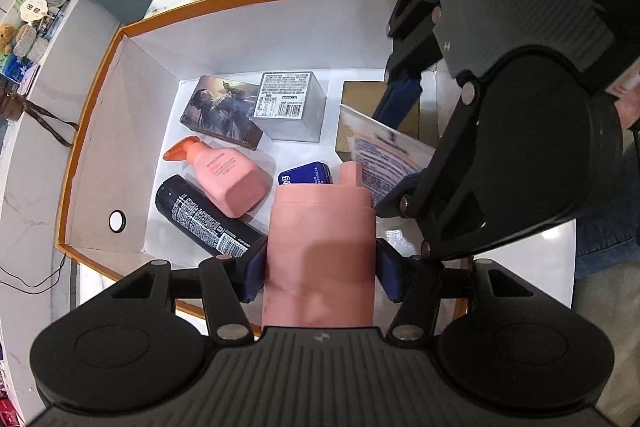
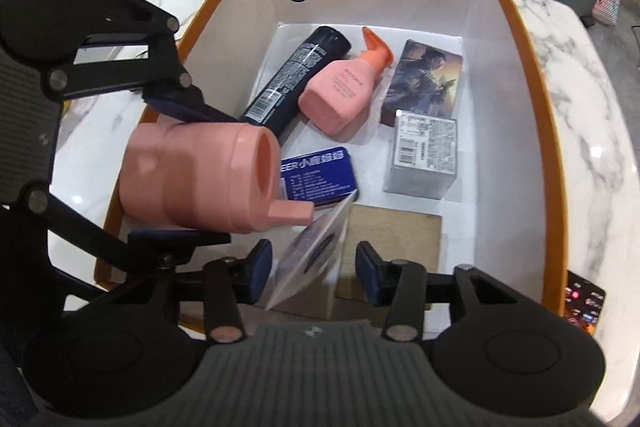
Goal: Organize rigid objects
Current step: 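Lower the pink bottle and Vaseline tube into the orange box and release both, then withdraw both tools from the orange box toward the remaining table items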
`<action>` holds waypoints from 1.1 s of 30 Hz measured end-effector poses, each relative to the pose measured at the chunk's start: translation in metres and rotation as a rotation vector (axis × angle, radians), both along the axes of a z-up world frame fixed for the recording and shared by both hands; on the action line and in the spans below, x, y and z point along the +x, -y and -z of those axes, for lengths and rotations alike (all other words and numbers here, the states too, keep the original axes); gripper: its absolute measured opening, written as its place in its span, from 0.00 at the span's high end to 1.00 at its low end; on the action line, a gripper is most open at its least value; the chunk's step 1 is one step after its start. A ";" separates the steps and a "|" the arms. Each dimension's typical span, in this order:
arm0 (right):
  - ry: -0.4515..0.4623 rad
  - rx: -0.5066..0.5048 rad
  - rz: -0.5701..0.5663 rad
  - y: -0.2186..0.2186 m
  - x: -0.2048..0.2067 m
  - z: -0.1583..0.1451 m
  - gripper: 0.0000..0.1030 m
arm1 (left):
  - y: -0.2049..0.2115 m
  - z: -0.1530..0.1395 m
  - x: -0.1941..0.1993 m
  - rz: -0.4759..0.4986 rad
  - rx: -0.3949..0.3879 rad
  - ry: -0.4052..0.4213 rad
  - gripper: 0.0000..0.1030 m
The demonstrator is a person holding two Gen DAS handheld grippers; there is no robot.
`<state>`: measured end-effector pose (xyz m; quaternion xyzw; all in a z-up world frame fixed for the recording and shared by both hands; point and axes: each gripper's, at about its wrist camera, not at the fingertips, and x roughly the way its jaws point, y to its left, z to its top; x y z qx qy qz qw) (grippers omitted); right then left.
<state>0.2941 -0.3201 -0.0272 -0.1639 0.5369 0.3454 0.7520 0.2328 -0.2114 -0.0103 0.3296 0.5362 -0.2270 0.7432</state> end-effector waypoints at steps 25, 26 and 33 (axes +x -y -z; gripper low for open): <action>0.068 0.068 0.087 0.010 0.008 -0.030 0.37 | -0.025 -0.031 -0.003 -0.067 0.004 0.092 0.34; 0.073 0.068 0.093 0.013 0.001 -0.038 0.37 | -0.027 -0.033 -0.004 -0.070 0.003 0.096 0.34; 0.158 -0.015 0.200 0.036 0.011 -0.043 0.38 | -0.038 -0.043 -0.009 -0.079 0.002 0.108 0.33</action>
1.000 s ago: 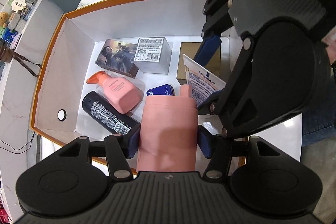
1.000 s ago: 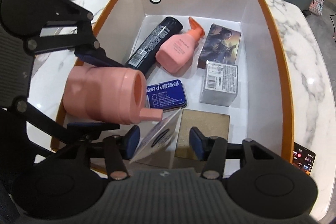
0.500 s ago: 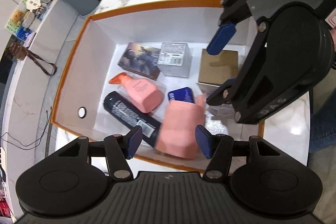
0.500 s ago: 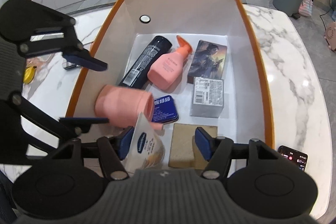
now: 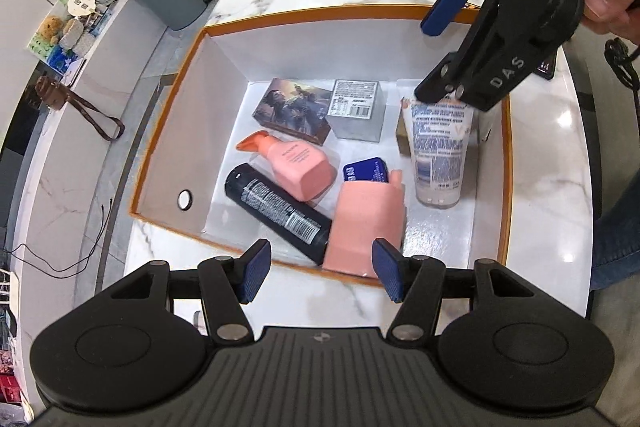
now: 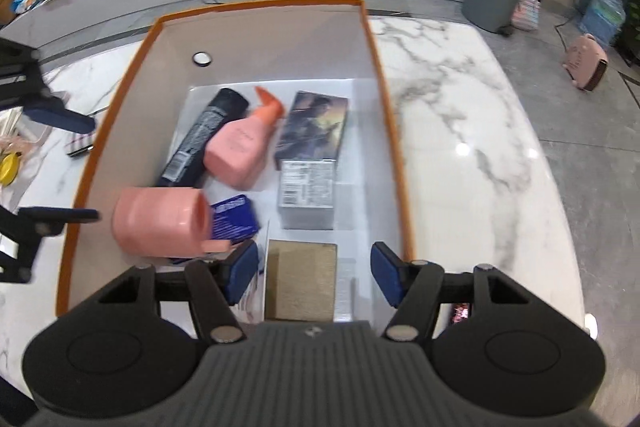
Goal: Organize rigid objects
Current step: 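Withdraw both tools from the orange box toward the remaining table items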
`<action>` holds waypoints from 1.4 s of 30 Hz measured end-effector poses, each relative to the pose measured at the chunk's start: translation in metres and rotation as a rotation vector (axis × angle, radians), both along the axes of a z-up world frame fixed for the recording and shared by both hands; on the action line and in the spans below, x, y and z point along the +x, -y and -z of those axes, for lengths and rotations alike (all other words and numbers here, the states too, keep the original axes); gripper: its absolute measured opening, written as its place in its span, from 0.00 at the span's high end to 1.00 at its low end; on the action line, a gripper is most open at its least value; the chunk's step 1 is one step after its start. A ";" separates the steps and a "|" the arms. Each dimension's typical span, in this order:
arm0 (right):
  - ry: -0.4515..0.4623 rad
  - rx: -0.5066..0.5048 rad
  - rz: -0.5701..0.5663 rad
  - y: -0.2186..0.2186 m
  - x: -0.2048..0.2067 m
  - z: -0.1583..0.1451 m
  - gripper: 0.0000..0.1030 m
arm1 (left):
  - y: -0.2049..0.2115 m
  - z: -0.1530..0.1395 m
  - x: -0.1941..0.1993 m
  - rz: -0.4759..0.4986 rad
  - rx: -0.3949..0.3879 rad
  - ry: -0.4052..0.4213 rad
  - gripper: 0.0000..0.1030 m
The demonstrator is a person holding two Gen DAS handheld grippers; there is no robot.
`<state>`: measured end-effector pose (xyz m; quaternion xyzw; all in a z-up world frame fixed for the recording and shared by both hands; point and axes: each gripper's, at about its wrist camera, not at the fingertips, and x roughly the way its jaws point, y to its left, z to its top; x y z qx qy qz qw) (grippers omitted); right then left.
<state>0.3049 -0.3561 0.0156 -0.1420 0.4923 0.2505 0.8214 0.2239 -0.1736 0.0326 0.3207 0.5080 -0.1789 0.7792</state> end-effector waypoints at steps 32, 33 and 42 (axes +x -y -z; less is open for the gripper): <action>0.095 0.141 -0.175 -0.079 -0.032 -0.035 0.37 | -0.200 0.044 -0.099 -0.262 0.103 -0.102 0.32; 0.095 0.139 -0.187 -0.086 -0.034 -0.034 0.37 | -0.205 0.049 -0.103 -0.261 0.104 -0.103 0.32; 0.075 0.099 -0.302 -0.150 -0.049 -0.018 0.37 | -0.253 0.079 -0.125 -0.266 0.119 -0.103 0.33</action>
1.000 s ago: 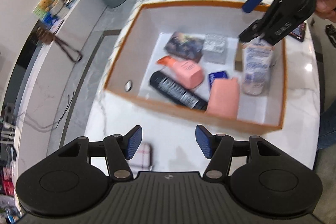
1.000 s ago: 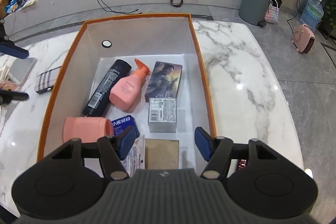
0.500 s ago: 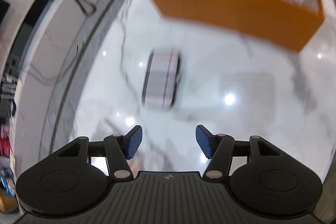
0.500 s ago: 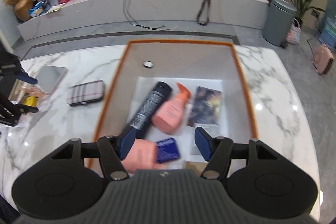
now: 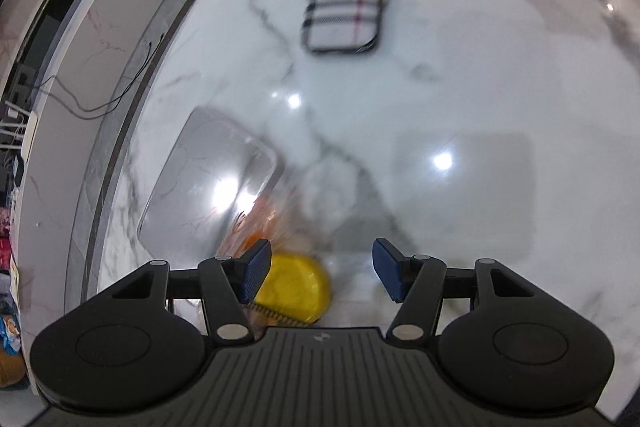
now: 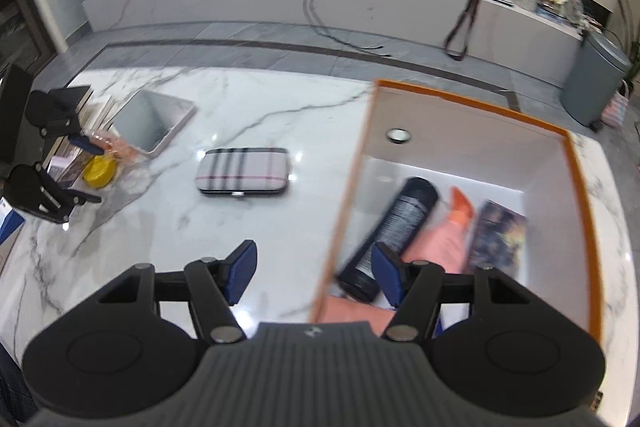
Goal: Organize rigid objects
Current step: 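Withdraw both tools from the orange box toward the remaining table items, then grasp the yellow tape measure with the left tool while the right tool grasps the plaid pencil case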
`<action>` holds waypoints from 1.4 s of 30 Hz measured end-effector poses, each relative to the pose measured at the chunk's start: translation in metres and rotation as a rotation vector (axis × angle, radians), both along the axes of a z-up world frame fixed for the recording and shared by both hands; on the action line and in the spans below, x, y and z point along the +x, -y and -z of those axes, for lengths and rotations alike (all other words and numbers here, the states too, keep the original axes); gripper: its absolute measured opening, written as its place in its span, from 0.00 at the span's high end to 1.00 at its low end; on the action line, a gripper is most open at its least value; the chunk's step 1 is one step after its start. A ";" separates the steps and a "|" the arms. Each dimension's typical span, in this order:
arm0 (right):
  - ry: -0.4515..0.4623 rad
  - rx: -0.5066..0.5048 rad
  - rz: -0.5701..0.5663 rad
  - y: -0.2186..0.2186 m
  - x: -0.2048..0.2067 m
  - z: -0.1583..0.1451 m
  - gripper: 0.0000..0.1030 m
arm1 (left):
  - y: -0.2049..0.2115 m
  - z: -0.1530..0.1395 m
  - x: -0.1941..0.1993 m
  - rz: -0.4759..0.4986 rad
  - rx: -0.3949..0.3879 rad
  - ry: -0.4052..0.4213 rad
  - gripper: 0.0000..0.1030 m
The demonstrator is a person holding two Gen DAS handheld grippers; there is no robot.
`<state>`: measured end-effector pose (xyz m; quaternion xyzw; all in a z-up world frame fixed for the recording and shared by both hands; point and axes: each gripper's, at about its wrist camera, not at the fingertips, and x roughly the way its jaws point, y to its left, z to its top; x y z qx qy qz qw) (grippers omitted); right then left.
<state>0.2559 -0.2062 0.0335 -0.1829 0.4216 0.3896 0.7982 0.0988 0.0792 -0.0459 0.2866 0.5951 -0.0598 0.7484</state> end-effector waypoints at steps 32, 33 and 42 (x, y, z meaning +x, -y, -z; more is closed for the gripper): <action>0.086 -0.172 -0.177 -0.166 0.003 0.072 0.22 | -0.048 0.014 -0.003 -0.047 -0.230 -0.079 0.44; 0.076 -0.167 -0.180 -0.166 0.006 0.074 0.19 | -0.043 0.014 -0.005 -0.032 -0.230 -0.080 0.44; 0.090 -0.289 -0.583 -0.183 -0.010 0.087 0.06 | 0.015 0.016 -0.028 0.142 -0.225 -0.158 0.44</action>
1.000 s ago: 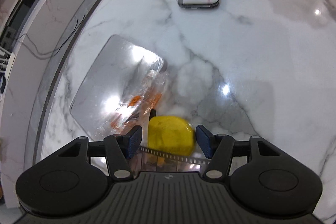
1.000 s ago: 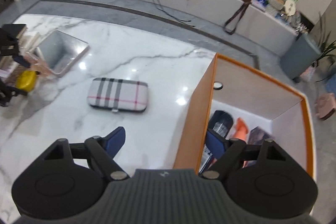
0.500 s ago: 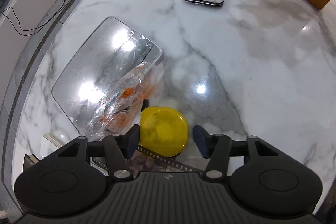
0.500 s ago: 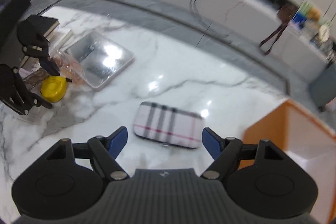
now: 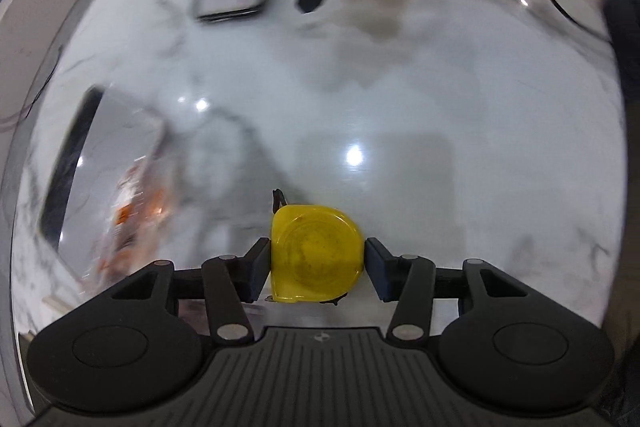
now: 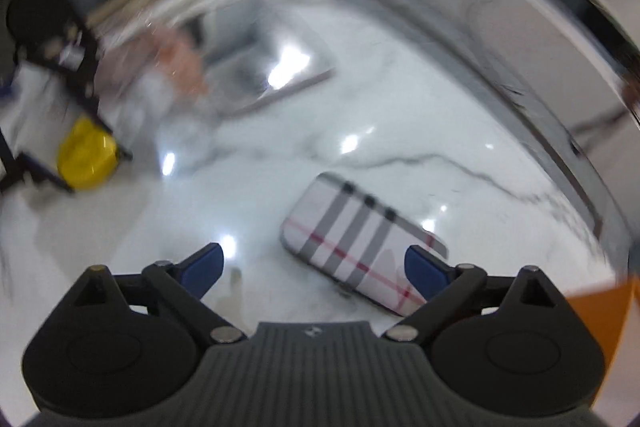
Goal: Organize rigid objects
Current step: 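Grasp the yellow tape measure with the left tool while the right tool grasps the plaid pencil case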
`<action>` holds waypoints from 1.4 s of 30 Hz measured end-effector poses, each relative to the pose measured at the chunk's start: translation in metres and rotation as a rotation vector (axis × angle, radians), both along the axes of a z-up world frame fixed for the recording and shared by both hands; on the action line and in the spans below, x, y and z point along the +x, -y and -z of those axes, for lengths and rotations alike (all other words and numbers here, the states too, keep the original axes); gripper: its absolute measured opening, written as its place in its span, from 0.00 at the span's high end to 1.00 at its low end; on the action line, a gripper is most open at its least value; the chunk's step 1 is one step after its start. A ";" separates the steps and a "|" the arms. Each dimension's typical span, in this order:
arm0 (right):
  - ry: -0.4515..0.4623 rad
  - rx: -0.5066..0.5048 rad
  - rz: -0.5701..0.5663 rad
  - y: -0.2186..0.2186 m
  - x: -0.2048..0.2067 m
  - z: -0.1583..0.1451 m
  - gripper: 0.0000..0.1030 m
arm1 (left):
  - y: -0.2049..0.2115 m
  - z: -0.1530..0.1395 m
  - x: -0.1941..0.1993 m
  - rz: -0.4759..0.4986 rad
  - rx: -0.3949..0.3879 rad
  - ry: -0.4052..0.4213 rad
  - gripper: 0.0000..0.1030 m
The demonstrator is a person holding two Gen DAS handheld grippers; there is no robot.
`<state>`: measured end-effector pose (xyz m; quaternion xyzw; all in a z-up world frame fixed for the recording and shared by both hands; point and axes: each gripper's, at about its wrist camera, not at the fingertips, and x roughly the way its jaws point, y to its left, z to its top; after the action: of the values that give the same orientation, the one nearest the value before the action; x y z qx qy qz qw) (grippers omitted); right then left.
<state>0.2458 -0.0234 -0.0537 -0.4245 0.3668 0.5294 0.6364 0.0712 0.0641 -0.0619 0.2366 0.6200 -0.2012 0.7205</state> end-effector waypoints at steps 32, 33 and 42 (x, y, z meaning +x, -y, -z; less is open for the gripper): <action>-0.025 -0.380 -0.042 0.009 -0.005 0.022 0.32 | 0.089 0.007 -0.024 0.044 -0.082 -0.010 0.44; -0.029 -0.382 -0.015 0.016 -0.012 0.022 0.32 | 0.088 0.007 -0.023 0.028 -0.082 -0.006 0.44; -0.052 -0.343 0.169 0.085 -0.089 0.020 0.32 | 0.118 0.009 -0.038 0.008 -0.096 -0.005 0.45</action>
<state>0.1567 -0.1081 -0.0734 -0.4804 0.5024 0.4147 0.5873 0.0335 -0.0535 -0.0705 0.2039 0.6105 -0.2341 0.7286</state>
